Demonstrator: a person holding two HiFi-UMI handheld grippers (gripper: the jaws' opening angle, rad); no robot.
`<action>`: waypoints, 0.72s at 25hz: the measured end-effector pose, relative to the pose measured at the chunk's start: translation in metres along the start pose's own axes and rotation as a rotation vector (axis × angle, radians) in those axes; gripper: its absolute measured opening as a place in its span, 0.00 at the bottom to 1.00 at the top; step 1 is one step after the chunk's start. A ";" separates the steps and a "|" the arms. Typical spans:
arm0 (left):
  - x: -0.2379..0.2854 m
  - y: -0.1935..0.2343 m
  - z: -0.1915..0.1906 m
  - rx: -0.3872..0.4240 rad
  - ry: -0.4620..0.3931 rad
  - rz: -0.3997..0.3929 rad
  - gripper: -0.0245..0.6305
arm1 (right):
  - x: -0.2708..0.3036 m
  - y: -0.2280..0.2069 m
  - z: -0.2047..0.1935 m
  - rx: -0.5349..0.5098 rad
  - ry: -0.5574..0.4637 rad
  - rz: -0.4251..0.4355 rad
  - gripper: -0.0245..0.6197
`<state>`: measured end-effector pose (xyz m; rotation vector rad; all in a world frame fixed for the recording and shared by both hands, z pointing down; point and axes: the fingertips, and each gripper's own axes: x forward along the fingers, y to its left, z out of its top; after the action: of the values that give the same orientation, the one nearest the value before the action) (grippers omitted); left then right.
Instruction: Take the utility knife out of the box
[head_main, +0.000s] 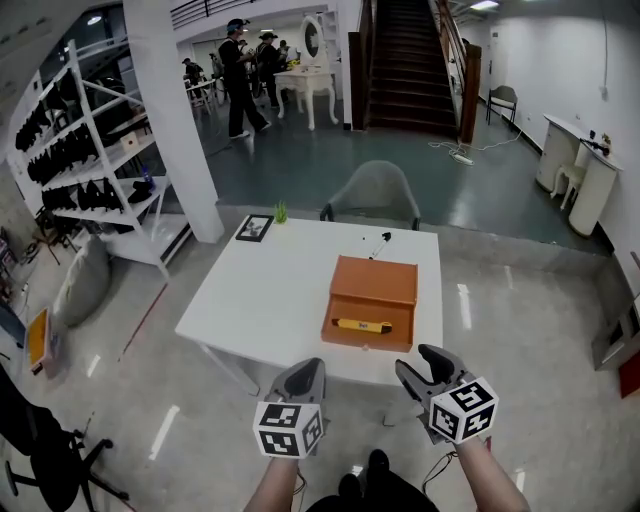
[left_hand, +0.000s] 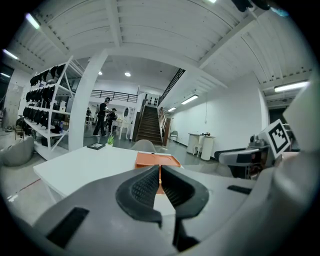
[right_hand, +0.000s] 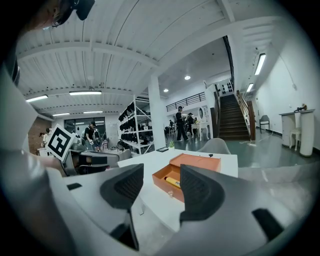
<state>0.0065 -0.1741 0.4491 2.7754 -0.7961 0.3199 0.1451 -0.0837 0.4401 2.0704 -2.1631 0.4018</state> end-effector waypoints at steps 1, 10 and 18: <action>0.003 0.002 0.001 -0.003 -0.001 0.003 0.06 | 0.003 -0.003 0.001 0.001 0.002 0.003 0.38; 0.038 0.024 0.017 -0.009 -0.024 0.077 0.06 | 0.051 -0.040 0.021 -0.039 0.015 0.074 0.38; 0.068 0.059 0.032 -0.036 -0.038 0.178 0.07 | 0.114 -0.055 0.033 -0.099 0.058 0.198 0.38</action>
<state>0.0352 -0.2647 0.4469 2.6903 -1.0506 0.2821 0.1960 -0.2040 0.4449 1.7791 -2.3110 0.3613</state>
